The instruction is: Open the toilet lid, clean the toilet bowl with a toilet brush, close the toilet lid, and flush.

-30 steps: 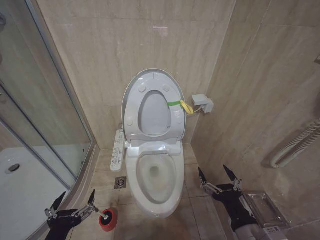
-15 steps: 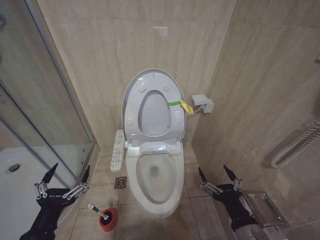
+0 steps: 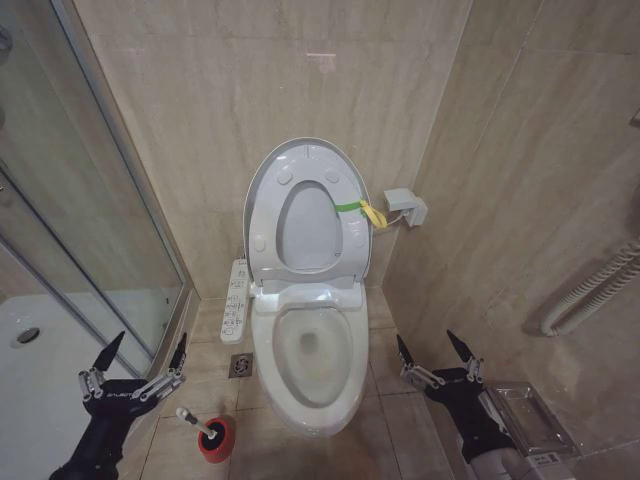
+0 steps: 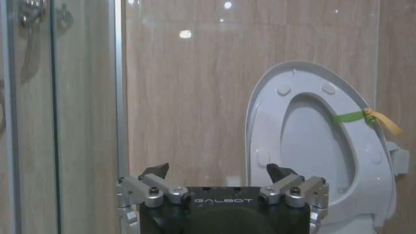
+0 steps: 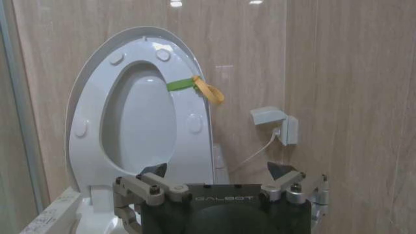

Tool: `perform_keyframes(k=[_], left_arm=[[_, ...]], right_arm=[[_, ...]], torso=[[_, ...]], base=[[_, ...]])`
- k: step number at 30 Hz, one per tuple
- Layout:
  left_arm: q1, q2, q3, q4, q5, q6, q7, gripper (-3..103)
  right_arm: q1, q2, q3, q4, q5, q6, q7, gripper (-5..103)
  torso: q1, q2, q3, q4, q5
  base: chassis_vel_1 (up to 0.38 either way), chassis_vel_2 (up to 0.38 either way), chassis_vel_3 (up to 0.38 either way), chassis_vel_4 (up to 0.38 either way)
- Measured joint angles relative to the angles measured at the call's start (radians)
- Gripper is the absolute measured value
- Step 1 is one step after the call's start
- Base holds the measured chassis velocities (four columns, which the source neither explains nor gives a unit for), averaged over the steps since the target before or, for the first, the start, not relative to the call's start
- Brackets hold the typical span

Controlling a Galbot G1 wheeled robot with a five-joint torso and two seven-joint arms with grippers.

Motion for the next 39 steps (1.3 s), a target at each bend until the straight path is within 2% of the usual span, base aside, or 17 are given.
perform_keyframes(k=[4, 5, 39], left_arm=[[0.008, -0.005, 0.016, 0.000, 0.014, 0.001, -0.003, 103], [0.008, -0.006, 0.017, 0.000, 0.016, 0.001, -0.003, 99], [0.008, -0.006, 0.017, 0.001, 0.019, 0.003, -0.005, 99]], right_arm=[[0.000, 0.000, 0.000, 0.000, 0.000, 0.000, 0.000, 100], [0.000, 0.000, 0.000, 0.000, 0.000, 0.000, 0.000, 100], [0.000, 0.000, 0.000, 0.000, 0.000, 0.000, 0.000, 100]], torso=[[0.000, 0.000, 0.000, 0.0001, 0.0000], [0.000, 0.000, 0.000, 0.0000, 0.0000], [0.000, 0.000, 0.000, 0.0000, 0.0000]], base=[[0.000, 0.000, 0.000, 0.000], [0.000, 0.000, 0.000, 0.000], [0.000, 0.000, 0.000, 0.000]])
